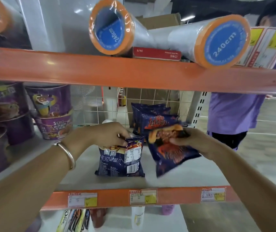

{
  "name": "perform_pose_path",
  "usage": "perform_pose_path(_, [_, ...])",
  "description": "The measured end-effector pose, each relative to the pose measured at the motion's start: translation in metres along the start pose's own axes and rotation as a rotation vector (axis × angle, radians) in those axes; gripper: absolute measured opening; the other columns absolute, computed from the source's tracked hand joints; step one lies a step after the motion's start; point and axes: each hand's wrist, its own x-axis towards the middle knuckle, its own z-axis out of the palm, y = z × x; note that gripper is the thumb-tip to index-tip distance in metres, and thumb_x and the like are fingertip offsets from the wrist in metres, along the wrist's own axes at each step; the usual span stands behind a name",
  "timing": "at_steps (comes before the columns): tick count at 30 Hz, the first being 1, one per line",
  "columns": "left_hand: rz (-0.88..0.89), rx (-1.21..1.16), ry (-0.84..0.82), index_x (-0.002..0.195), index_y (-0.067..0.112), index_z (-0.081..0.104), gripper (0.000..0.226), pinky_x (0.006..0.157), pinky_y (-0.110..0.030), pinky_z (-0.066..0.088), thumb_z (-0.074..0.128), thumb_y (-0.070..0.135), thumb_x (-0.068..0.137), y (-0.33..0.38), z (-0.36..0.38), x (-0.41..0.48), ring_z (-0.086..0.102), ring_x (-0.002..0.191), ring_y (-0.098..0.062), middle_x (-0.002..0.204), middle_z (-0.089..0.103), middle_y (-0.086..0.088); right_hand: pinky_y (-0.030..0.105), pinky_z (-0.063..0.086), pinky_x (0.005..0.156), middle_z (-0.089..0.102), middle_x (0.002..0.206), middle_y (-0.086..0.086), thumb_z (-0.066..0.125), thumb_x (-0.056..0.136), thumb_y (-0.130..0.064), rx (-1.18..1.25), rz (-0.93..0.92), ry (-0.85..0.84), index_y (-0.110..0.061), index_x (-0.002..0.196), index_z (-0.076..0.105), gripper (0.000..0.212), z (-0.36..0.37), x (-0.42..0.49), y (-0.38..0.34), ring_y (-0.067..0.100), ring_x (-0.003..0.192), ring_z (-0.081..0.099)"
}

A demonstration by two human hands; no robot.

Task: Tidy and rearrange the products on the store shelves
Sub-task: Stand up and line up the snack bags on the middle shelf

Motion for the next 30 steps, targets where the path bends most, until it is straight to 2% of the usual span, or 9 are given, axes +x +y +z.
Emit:
perform_pose_path(3, [-0.006,-0.005,0.009,0.091,0.016,0.069,0.012,0.054,-0.007,0.033,0.057,0.017,0.091,-0.002,0.002,-0.002,0.048,0.059,0.002,0.067,0.053,0.019,0.041,0.054,0.089,0.07,0.11,0.007,0.08,0.066,-0.023,0.27,-0.085,0.217,-0.015,0.109,0.061,0.047,0.007,0.012,-0.002,0.021,0.097,0.068])
perform_pose_path(6, [-0.007,-0.044,0.011,0.09,0.016,0.069,0.011,0.054,-0.006,0.033,0.058,0.016,0.091,-0.002,0.002,-0.005,0.051,0.057,0.007,0.06,0.054,0.03,0.029,0.053,0.076,0.065,0.101,-0.001,0.078,0.074,-0.021,0.178,-0.071,0.333,-0.016,0.103,0.055,0.038,0.028,0.022,0.0,0.014,0.088,0.064])
perform_pose_path(9, [0.008,-0.052,0.0,0.081,0.025,0.065,0.017,0.055,-0.008,0.033,0.057,0.014,0.092,0.0,0.0,-0.007,0.05,0.053,0.009,0.054,0.054,0.038,0.034,0.049,0.086,0.059,0.105,-0.001,0.077,0.074,-0.03,0.037,-0.014,0.398,-0.015,0.114,0.048,0.051,0.045,0.033,0.01,0.019,0.098,0.058])
perform_pose_path(16, [0.036,-0.107,0.101,0.101,0.015,0.071,0.016,0.066,-0.013,0.04,0.058,0.016,0.091,0.009,-0.009,-0.01,0.06,0.079,-0.009,0.096,0.068,-0.001,0.047,0.042,0.102,0.047,0.137,0.005,0.075,0.058,-0.063,-0.125,0.084,0.412,-0.02,0.139,0.03,0.102,0.044,0.031,0.018,0.029,0.125,0.046])
perform_pose_path(19, [0.164,-0.038,0.302,0.102,0.014,0.071,0.017,0.066,-0.013,0.038,0.06,0.017,0.089,0.016,-0.014,-0.01,0.053,0.074,0.002,0.083,0.06,0.011,0.047,0.05,0.089,0.058,0.114,0.007,0.066,0.063,-0.067,-0.045,0.006,0.59,-0.017,0.13,0.045,0.087,0.03,0.011,0.014,0.024,0.102,0.057])
perform_pose_path(21, [0.271,0.038,0.452,0.103,0.015,0.071,0.018,0.067,-0.008,0.034,0.063,0.02,0.087,0.026,-0.011,-0.01,0.05,0.075,0.005,0.078,0.053,0.018,0.031,0.042,0.061,0.06,0.078,0.008,0.055,0.083,-0.057,0.128,0.024,0.487,0.0,0.101,0.063,0.06,0.02,-0.013,0.009,0.018,0.066,0.051])
perform_pose_path(24, [0.478,0.199,0.593,0.099,0.015,0.073,0.024,0.071,-0.018,0.041,0.06,0.028,0.084,0.049,0.009,-0.012,0.055,0.079,-0.013,0.081,0.061,0.006,0.02,0.034,0.048,0.067,0.065,0.012,0.028,0.082,-0.075,0.334,0.249,-0.066,-0.006,0.069,0.071,0.082,0.019,-0.047,-0.006,0.017,0.047,0.046])
perform_pose_path(28, [0.723,0.547,0.696,0.089,0.023,0.074,0.021,0.07,-0.025,0.044,0.056,0.025,0.077,0.077,0.05,-0.003,0.046,0.084,-0.012,0.081,0.063,0.005,0.025,0.056,0.053,0.07,0.068,0.009,0.048,0.08,-0.051,0.699,0.195,-0.213,-0.008,0.077,0.072,0.049,0.025,-0.048,-0.004,0.018,0.052,0.065])
perform_pose_path(30, [0.74,0.528,0.647,0.099,0.027,0.071,0.022,0.085,-0.033,0.04,0.065,0.026,0.078,0.081,0.061,-0.001,0.04,0.097,-0.013,0.096,0.063,0.005,0.026,0.056,0.054,0.07,0.069,0.007,0.062,0.075,-0.033,0.763,0.062,-0.172,-0.008,0.087,0.066,0.029,0.027,-0.044,0.001,0.018,0.057,0.067])
